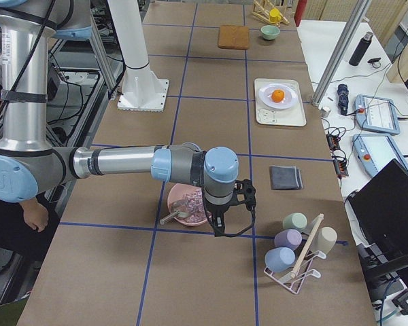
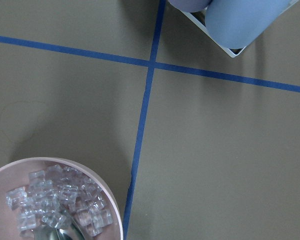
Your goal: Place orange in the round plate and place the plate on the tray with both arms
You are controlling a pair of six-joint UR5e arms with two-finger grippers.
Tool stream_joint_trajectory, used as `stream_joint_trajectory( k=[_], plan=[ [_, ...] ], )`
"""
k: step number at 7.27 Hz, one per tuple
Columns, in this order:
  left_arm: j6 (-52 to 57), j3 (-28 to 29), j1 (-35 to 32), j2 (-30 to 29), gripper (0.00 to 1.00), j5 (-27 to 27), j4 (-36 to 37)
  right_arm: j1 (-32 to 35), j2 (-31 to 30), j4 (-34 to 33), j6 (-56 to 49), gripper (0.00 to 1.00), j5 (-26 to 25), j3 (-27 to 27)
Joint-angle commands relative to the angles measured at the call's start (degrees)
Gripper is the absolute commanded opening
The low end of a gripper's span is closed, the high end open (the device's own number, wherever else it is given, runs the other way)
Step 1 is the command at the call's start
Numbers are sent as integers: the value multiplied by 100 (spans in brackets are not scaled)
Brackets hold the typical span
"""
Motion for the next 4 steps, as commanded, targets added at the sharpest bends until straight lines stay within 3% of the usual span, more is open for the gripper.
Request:
stream_joint_trajectory(
  k=[1, 4],
  plan=[
    [0, -10, 0, 3, 99, 0, 0, 0, 1, 83, 22, 100, 33, -23],
    [0, -1, -9, 3, 99, 8, 0, 0, -17, 83, 22, 100, 59, -23]
  ],
)
